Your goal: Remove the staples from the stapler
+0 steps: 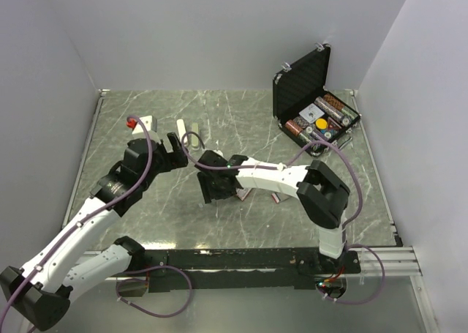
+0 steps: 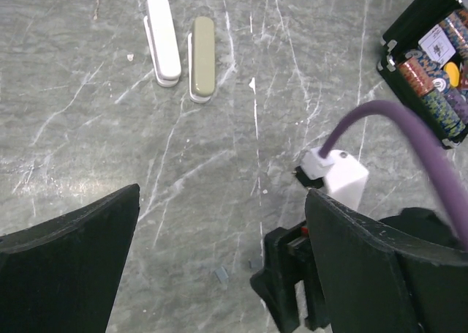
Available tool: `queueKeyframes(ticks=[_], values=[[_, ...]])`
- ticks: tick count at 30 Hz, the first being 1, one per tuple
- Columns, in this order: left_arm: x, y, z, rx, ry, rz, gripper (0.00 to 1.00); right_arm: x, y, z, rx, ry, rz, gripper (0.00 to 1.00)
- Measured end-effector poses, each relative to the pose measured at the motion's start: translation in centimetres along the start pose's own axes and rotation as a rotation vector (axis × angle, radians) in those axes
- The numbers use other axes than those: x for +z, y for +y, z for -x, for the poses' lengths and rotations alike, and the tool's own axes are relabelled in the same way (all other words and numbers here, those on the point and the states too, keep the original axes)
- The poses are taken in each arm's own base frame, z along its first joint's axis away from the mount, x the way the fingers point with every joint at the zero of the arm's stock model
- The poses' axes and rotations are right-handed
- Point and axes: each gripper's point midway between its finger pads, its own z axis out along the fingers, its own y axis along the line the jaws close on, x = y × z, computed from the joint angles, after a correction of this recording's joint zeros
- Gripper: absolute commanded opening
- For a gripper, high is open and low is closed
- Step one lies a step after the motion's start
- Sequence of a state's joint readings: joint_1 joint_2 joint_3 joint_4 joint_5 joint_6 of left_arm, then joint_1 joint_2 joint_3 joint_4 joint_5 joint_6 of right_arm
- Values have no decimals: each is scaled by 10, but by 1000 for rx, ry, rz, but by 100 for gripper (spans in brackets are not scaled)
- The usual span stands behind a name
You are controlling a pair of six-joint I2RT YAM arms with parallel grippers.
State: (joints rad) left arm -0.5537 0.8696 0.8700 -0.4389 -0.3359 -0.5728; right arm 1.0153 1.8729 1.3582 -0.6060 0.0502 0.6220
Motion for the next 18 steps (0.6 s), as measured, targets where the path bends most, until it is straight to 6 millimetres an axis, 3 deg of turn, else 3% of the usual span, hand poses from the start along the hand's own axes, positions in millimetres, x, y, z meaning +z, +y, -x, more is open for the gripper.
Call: queueKeyframes(ticks=[5,18], values=[[-5,1,4,-18,-18,-5,99,12,10,0,27,6,-30,67],[-5,3,1,-23,-9,-3,99,24,4,-4,95,34,-114,60]])
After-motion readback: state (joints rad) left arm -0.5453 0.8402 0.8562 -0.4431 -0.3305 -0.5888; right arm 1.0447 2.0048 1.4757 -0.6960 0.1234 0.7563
